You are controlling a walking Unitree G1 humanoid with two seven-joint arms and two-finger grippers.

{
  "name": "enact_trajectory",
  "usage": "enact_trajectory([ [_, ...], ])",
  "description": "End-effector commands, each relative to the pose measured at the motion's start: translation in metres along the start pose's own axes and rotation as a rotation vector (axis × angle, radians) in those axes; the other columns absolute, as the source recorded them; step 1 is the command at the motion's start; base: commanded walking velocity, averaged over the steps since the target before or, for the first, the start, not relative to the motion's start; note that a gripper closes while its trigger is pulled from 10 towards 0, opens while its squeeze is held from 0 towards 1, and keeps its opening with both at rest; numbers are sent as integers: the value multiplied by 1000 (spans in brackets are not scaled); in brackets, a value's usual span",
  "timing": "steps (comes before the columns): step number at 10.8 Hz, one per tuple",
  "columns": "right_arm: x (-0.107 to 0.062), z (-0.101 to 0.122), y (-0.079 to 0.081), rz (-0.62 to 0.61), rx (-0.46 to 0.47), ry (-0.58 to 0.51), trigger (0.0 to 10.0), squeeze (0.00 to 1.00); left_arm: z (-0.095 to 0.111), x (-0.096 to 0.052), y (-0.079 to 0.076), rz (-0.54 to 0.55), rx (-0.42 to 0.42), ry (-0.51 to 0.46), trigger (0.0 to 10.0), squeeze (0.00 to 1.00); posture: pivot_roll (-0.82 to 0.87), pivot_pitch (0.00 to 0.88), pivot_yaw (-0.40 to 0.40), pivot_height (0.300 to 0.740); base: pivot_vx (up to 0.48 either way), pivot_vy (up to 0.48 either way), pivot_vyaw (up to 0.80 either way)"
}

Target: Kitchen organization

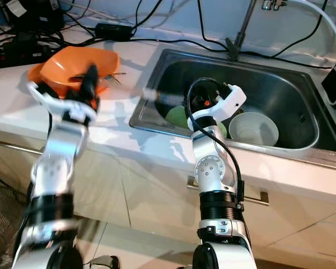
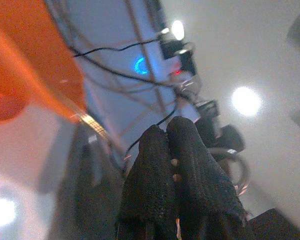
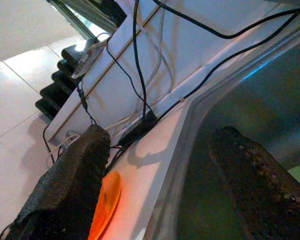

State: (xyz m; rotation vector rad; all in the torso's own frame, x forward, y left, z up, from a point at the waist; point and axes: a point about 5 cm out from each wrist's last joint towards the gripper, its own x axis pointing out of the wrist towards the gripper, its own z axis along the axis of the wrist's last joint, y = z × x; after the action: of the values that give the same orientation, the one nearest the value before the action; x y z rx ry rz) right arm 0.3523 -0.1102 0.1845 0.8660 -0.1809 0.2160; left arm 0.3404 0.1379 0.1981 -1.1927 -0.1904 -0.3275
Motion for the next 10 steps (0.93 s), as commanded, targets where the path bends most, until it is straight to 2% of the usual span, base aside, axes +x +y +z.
enact_trajectory([
  [1, -5, -12, 6, -2, 66, 10, 10000, 0, 2, 0, -7, -11, 36, 2, 10000, 0, 66, 68, -37, 740, 0, 0, 0],
  [4, -4, -14, 7, -2, 68, 21, 10000, 0, 5, 2, -13, -16, 19, -60, 10000, 0, 64, 65, -45, 740, 0, 0, 0],
  [6, -4, -13, 5, -17, 78, 18, 10000, 0, 6, 8, -21, -35, -37, -111, 10000, 0, 60, 66, -44, 740, 0, 0, 0],
  [10, -4, -13, 4, -30, 97, 16, 10000, 0, 0, 10, -21, -31, -92, -105, 10000, 0, 63, 67, -41, 740, 0, 0, 0],
])
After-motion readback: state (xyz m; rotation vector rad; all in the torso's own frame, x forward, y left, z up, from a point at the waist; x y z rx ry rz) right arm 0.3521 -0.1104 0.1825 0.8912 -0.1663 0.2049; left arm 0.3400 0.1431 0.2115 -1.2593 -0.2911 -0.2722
